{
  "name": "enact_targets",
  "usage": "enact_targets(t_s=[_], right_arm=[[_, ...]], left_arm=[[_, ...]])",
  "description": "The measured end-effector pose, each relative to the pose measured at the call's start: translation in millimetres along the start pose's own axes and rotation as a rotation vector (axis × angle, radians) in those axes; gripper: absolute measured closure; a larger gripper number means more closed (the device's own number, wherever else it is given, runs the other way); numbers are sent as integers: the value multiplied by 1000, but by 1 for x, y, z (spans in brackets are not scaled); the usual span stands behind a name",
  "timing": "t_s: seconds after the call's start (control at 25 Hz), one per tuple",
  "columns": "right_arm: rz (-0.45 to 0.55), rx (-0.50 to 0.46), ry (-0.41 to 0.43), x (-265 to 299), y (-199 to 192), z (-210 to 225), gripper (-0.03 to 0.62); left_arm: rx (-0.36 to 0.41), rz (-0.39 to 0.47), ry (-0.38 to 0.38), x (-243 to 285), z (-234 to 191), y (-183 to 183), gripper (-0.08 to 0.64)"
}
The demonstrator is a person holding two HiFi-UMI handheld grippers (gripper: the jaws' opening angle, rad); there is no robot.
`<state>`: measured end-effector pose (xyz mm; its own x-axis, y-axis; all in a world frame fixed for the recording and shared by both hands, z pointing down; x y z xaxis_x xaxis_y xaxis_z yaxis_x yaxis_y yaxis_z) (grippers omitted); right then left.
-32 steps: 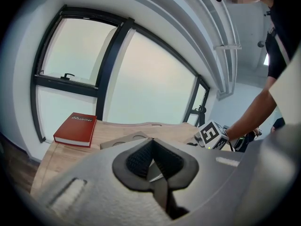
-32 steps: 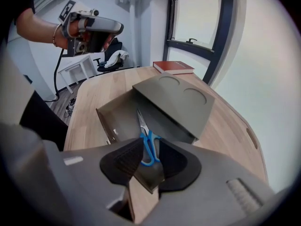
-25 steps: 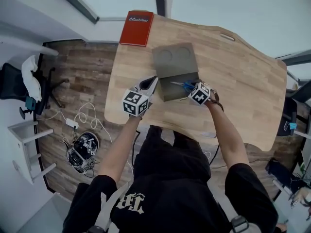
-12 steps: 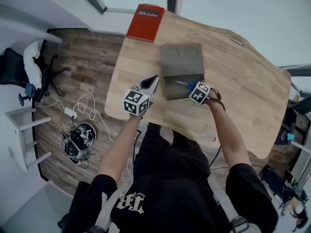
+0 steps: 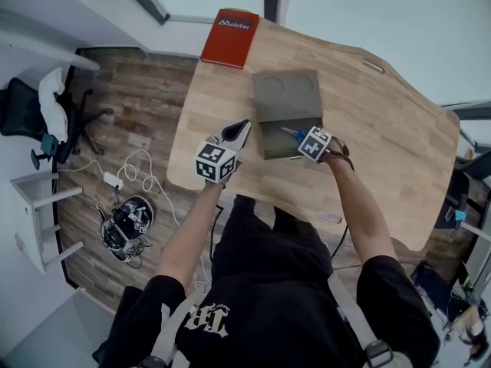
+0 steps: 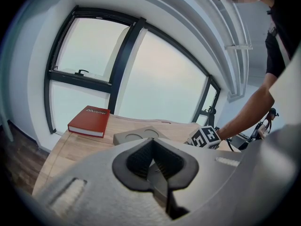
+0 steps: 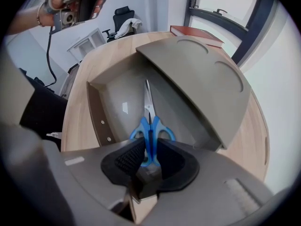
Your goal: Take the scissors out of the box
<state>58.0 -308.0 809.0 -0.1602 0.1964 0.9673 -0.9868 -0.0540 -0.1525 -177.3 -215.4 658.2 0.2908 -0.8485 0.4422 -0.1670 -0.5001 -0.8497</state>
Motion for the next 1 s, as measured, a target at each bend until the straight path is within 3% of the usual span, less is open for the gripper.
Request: enact_targets(t_s=[0.56, 1.0], right_arm=[[103, 40, -29, -39, 2, -15, 505], [251, 188, -93, -82, -23, -42, 505]], left_arm=[[21, 18, -21, -10, 1, 11, 560], [77, 36, -90, -9, 18, 30, 560]])
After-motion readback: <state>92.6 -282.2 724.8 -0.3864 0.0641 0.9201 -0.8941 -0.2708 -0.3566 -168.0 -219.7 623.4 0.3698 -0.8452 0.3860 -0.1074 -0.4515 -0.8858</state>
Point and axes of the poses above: the fingertips, and each gripper's own axes: x forward along the fingers, z to its right, y out of its top, the point moved 8 cm from there along -x, backward along the fingers, and after that the axes turned 6 degrees about y, right-handed, at the moved point
